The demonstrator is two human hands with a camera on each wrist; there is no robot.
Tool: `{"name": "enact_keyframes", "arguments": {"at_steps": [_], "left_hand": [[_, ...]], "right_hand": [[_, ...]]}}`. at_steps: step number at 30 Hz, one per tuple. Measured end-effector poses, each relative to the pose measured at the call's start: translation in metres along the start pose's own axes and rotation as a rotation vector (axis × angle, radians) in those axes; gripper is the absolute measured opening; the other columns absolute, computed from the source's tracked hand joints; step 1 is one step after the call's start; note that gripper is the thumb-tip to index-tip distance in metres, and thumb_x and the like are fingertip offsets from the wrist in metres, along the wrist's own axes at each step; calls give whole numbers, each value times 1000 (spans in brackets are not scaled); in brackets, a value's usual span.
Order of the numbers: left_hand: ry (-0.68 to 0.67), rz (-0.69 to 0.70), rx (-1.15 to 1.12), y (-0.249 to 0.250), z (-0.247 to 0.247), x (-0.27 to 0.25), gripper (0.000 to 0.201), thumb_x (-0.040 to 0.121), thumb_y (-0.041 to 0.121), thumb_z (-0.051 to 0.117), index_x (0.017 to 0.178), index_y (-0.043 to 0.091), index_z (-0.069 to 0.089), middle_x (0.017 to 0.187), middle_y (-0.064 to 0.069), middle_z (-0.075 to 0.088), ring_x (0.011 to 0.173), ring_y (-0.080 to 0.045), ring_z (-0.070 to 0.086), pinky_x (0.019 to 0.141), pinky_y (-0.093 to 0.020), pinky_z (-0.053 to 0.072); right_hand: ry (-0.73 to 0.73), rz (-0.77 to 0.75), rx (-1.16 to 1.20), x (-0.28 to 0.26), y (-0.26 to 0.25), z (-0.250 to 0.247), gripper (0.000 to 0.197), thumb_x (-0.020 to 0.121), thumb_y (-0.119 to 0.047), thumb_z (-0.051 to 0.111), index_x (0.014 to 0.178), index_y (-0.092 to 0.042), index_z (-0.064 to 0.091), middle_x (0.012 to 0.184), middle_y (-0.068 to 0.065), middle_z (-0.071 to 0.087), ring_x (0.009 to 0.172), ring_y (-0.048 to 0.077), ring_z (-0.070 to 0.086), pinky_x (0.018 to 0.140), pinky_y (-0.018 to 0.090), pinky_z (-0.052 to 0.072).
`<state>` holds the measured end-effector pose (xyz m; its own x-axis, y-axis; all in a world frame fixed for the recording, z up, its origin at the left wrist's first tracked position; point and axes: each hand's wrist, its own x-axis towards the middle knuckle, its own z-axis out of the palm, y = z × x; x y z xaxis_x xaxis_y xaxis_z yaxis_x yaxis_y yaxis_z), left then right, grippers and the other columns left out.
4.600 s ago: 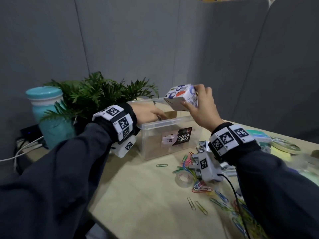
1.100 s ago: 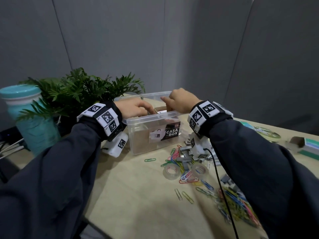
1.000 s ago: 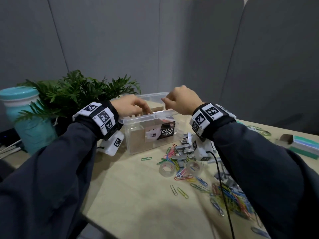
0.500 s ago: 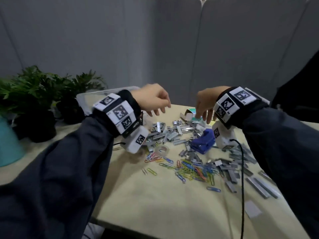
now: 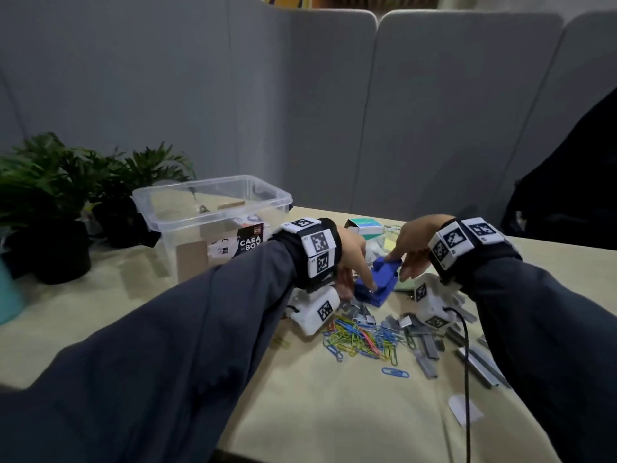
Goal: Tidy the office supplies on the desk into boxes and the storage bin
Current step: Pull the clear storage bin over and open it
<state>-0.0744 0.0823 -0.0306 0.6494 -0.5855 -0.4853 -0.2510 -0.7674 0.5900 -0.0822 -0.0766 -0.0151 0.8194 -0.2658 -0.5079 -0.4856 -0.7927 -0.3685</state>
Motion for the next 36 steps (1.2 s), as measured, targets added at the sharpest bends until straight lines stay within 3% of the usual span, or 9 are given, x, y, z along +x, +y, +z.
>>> {"name": "enact_keyframes", "arguments": {"at_steps": [3,7,10,15,22,26,31,34,36], "left_hand": [[7,-24,-128,-5,-2,1,50,80,18,78,117,-11,59,91,-25,72,96,-35,70,96,-45,52],[44,-83,-345,-16,5,7,59,82,22,76,123,-13,50,79,-27,70,75,-32,71,81,-42,59],[108,-55,-454,-21,-4,-3,60,88,32,70,125,-7,45,79,-23,67,61,-25,65,61,-38,60],[143,62,-551,-24,-35,-29,59,87,42,67,122,-4,55,93,-18,67,78,-29,67,78,-39,58],[354,243,-739,-40,-63,-58,38,80,15,75,106,-11,63,91,-22,70,76,-25,72,72,-30,61],[556,341,-651,-52,-73,-74,25,75,6,79,95,-4,67,83,-16,72,73,-24,72,72,-32,61],[944,468,-487,-79,-84,-79,47,67,-2,84,102,3,53,74,-6,62,57,-10,61,58,-28,59],[1169,401,-438,-106,-98,-74,31,74,11,82,92,13,56,82,-5,62,76,-20,64,72,-40,57],[1269,222,-361,-126,-106,-70,19,86,20,71,99,12,60,92,-8,65,93,-27,64,83,-45,55]], "right_hand": [[30,-2,-30,2,-7,3,30,95,-18,65,72,2,63,64,14,70,52,16,65,85,30,56],[40,-14,24,-15,-16,2,36,99,-15,58,65,-2,54,41,4,58,31,5,53,38,12,45],[84,-75,49,-22,-23,-11,35,97,-13,60,64,-1,54,38,3,56,27,4,49,31,13,38],[173,-230,137,-26,-49,-37,16,89,-17,70,98,-4,69,67,2,63,51,4,56,52,12,46],[152,-479,240,-33,-86,-40,32,95,-18,63,119,2,64,98,13,66,78,16,65,74,24,58],[49,-596,161,-38,-110,-33,42,102,-36,48,135,-11,55,135,11,57,121,28,58,98,38,51],[-30,-908,320,-41,-131,-35,32,99,-13,54,129,-3,54,124,15,63,107,22,67,88,34,58],[203,-1041,250,-33,-150,-26,35,94,-8,62,127,-4,52,114,7,55,84,10,65,69,24,60],[377,-1083,83,-21,-162,-16,39,91,-9,67,127,-5,53,115,6,52,88,17,62,81,34,59]]}}
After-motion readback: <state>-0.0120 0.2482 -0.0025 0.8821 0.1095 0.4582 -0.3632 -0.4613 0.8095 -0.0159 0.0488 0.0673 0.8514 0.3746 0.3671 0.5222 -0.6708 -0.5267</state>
